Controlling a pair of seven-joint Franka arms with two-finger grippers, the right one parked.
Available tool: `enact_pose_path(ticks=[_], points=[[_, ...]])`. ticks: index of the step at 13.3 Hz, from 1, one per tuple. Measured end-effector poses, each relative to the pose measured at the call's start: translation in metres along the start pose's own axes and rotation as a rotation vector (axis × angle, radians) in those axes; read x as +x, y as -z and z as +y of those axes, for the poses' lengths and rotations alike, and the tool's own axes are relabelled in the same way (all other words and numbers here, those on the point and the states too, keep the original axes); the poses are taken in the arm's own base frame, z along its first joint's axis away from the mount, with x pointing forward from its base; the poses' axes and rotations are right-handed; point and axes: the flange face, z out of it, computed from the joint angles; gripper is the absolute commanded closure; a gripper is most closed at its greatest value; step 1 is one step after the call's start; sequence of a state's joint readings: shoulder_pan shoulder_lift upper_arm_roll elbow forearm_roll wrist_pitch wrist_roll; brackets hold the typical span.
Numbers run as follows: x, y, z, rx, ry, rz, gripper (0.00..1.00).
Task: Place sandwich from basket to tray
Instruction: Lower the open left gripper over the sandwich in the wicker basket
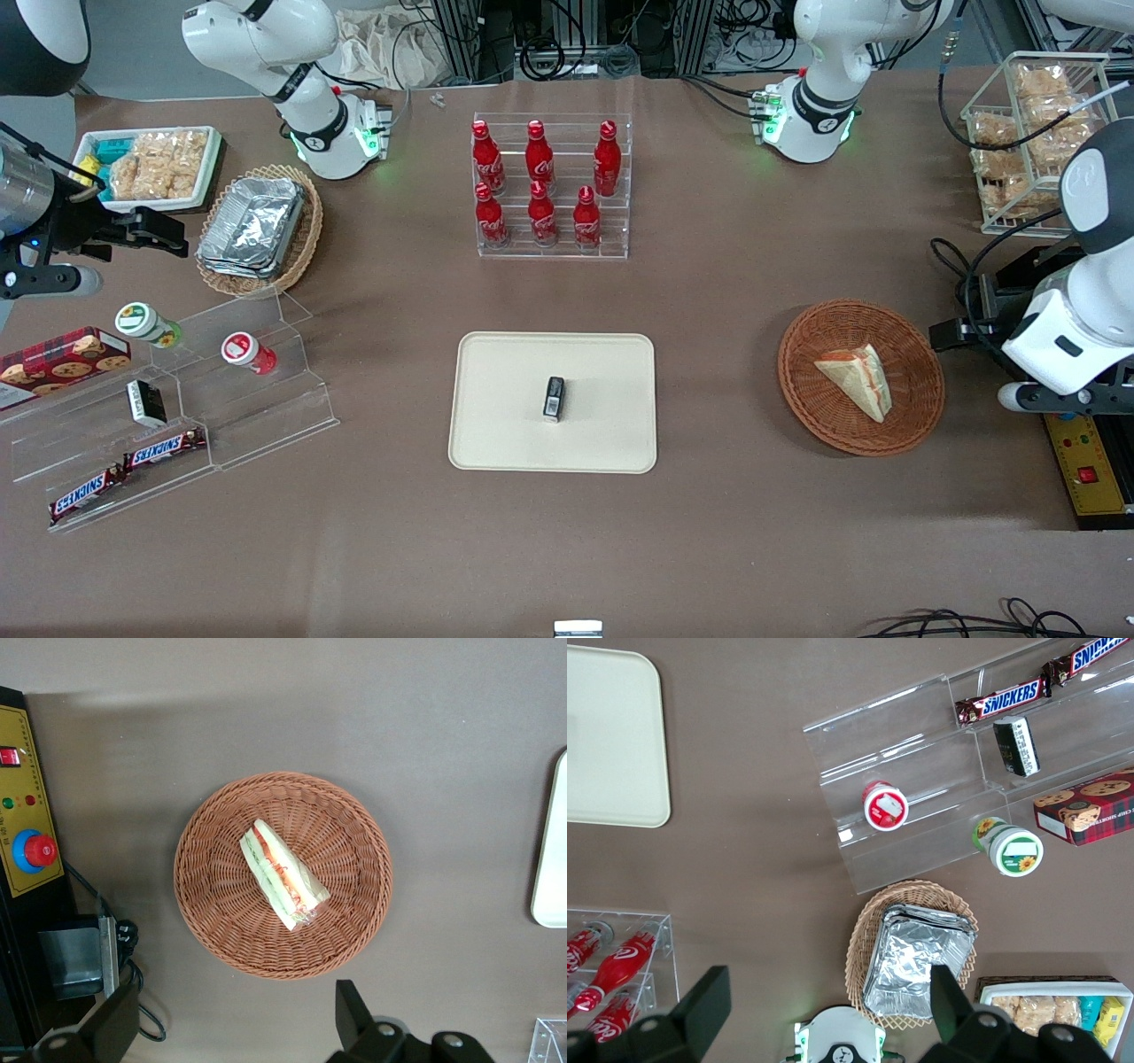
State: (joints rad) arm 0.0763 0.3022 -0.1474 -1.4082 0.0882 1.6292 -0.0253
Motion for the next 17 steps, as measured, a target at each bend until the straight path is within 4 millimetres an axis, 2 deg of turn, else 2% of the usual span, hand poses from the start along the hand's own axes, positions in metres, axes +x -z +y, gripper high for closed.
enact_pose_path(ticks=[10,14,17], points=[[0.000,-0.005,0.000,0.000,-0.001,-0.012,0.01],[-0.006,-0.035,-0.002,0.004,0.001,0.021,0.01],[-0.030,-0.067,-0.009,0.010,0.032,0.040,0.01]])
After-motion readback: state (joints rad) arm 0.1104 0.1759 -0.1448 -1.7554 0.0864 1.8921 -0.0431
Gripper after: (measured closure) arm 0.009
